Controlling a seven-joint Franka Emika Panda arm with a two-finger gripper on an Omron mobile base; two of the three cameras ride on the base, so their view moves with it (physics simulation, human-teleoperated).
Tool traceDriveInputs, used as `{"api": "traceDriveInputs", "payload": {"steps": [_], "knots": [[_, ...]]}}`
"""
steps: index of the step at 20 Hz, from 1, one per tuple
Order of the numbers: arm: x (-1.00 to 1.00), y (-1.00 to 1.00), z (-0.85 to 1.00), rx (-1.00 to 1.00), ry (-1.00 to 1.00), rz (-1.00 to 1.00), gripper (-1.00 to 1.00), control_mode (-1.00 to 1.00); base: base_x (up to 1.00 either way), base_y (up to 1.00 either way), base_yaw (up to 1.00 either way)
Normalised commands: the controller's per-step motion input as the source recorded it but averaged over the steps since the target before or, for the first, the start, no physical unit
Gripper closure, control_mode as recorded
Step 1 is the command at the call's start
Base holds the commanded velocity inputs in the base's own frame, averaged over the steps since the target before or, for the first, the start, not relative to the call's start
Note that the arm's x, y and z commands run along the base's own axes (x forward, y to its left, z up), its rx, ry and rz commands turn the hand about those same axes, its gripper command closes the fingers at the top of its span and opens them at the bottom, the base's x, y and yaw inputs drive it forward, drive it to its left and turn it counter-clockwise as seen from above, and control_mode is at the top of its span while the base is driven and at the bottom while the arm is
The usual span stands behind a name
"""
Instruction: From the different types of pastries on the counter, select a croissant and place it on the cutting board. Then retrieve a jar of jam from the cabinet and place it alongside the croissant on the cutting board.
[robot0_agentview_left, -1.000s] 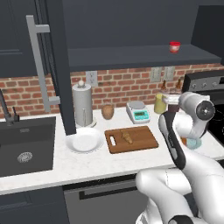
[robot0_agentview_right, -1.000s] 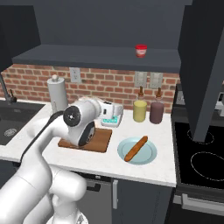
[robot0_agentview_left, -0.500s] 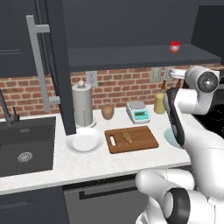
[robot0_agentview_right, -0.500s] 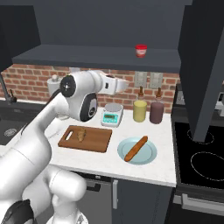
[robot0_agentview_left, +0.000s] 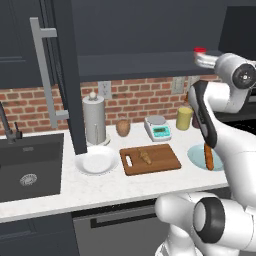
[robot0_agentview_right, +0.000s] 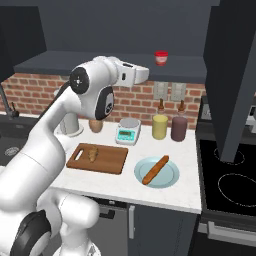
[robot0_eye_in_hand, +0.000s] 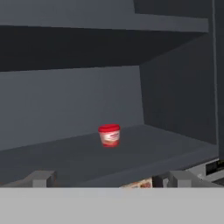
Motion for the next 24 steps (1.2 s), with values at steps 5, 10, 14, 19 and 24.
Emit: {"api": "traceDriveInputs", "payload": {"steps": [5, 10, 14, 19, 24], "knots": [[0.04, 0.00, 0.04, 0.00, -0.06, 0.02, -1.00, -1.00, 0.00, 0.00, 0.00], [0.00, -0.05, 0.00, 0.00, 0.00, 0.00, -1.00, -1.00, 0.00, 0.00, 0.00], [0.00, 0.00, 0.00, 0.00, 0.00, 0.00, -1.00, -1.00, 0.00, 0.00, 0.00], [0.07, 0.00, 0.00, 0.00, 0.07, 0.00, -1.00, -1.00, 0.00, 0.00, 0.00], [0.32, 0.00, 0.00, 0.00, 0.17, -0.01, -1.00, -1.00, 0.00, 0.00, 0.00]]}}
